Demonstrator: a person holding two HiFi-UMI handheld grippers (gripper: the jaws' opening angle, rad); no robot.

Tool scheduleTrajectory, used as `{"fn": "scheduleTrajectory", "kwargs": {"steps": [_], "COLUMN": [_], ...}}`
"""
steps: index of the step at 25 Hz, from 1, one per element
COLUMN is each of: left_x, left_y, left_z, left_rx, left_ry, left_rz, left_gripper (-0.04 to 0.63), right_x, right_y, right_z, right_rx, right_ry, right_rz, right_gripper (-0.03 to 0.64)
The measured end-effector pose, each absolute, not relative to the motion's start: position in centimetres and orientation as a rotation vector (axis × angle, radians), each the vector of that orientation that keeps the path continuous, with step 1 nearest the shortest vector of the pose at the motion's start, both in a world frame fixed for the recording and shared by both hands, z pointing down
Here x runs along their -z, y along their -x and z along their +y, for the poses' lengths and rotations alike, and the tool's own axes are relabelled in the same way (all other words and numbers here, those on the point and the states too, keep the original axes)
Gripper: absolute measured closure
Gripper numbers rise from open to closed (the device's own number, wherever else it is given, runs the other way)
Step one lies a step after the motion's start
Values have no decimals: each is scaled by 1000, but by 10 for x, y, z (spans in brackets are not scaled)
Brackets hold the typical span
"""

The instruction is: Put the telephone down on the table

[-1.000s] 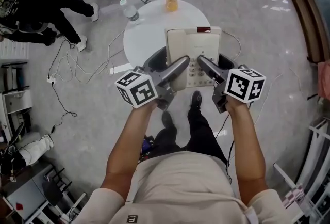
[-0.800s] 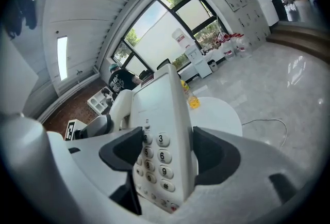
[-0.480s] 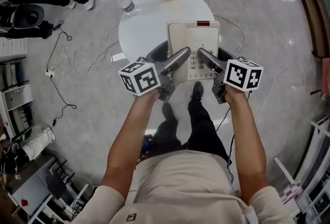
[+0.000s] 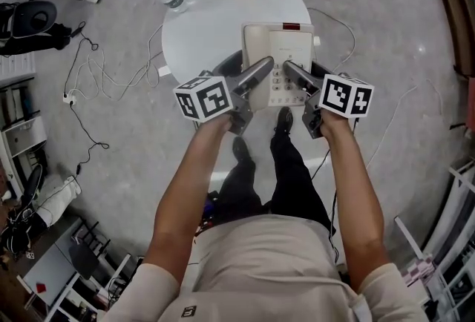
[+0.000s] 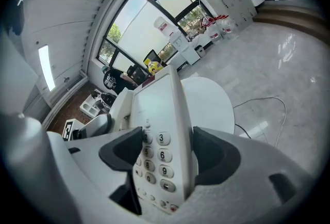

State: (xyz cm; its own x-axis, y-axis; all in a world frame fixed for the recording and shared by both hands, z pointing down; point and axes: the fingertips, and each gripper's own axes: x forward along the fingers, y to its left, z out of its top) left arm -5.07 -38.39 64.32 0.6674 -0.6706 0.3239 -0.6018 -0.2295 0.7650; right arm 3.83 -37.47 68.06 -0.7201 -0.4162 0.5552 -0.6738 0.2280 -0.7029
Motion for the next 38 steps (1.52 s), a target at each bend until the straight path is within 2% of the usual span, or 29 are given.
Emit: {"fn": "scheduleTrajectory", "kwargs": {"steps": [28, 33, 38], "left_x": [-761, -776, -790], "left_y": [40, 16, 34], "left_z": [-399, -368, -391], "left_rx": [-133, -173, -175], "left_ry": [-1810, -1808, -1766], "left_rz": [-1021, -1032, -994], "left_gripper": [212, 212, 212], "right_x": [-793, -807, -817], "right_y": [-44, -68, -42], "right_z": [-383, -352, -380], "right_rx": [-1528, -1522, -1497], "right_ry": [-1053, -1061, -1051], "right_rz": [-2064, -2045, -2023], "right_gripper": [324, 323, 321]}}
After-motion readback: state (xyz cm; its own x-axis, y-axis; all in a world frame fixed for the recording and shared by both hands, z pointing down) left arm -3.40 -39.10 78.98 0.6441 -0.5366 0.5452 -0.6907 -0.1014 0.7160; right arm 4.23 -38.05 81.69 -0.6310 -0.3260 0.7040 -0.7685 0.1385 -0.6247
